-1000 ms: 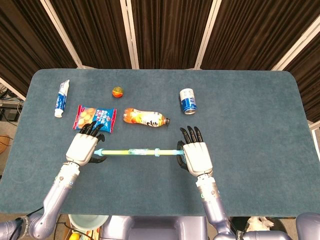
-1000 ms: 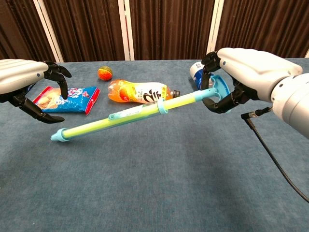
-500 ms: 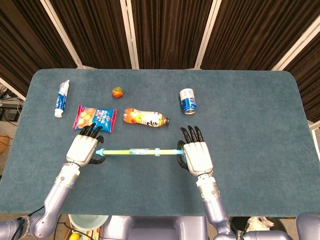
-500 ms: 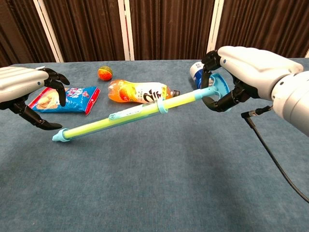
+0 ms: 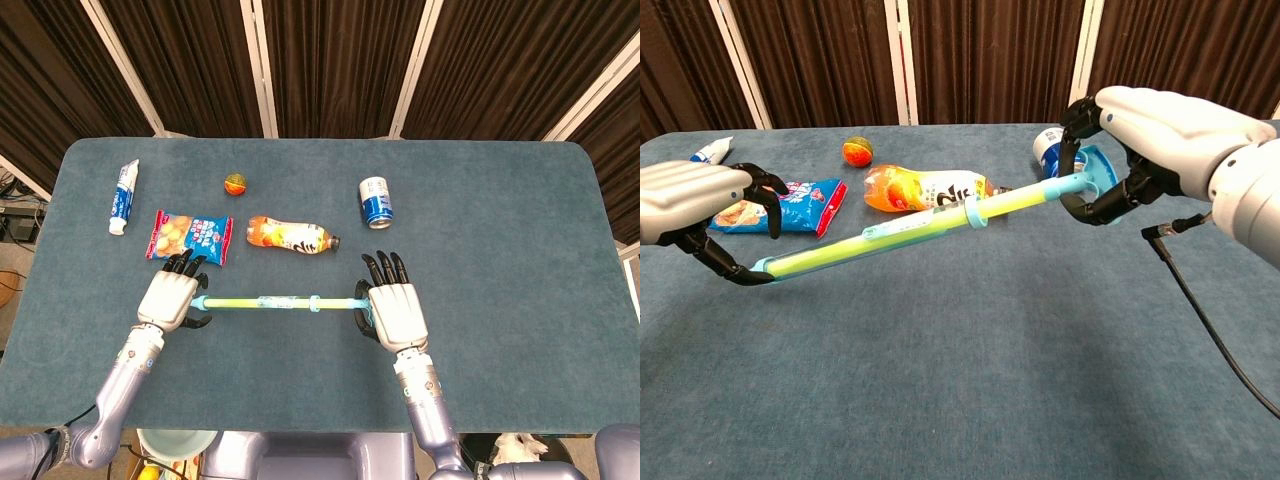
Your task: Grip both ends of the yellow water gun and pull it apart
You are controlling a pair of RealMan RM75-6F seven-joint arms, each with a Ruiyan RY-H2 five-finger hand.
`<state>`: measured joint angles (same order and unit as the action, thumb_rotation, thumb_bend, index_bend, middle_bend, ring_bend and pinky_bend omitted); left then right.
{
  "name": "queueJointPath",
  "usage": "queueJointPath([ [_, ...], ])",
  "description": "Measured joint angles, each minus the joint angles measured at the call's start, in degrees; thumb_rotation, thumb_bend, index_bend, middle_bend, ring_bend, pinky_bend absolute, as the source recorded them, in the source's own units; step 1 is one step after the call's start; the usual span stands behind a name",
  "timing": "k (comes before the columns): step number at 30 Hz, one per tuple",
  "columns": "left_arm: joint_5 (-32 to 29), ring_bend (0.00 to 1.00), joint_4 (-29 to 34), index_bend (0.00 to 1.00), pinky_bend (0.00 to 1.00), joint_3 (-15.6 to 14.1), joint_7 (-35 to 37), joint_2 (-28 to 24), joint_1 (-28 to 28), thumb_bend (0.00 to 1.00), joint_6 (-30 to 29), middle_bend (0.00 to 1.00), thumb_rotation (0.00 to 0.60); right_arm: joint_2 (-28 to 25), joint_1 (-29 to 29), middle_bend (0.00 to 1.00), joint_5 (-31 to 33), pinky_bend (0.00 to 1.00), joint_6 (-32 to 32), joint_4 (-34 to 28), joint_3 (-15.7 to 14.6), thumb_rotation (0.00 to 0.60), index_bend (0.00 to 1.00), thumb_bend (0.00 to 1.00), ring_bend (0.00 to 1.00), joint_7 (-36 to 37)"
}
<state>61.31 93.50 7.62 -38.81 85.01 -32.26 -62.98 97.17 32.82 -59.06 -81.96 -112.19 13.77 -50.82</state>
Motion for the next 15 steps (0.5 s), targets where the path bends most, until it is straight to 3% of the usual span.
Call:
queueJointPath([
  [15,-1.5,0.00,-3.9,0.45,0.12,-0.7,-0.6,3.3,-1.7,0.20,0.7,0.10,0.600,-0.6,0.4,0.14,0.7,0.00,-0.5,-1.4,0.0,0.600,0.68,0.64,0.00,-0.1],
])
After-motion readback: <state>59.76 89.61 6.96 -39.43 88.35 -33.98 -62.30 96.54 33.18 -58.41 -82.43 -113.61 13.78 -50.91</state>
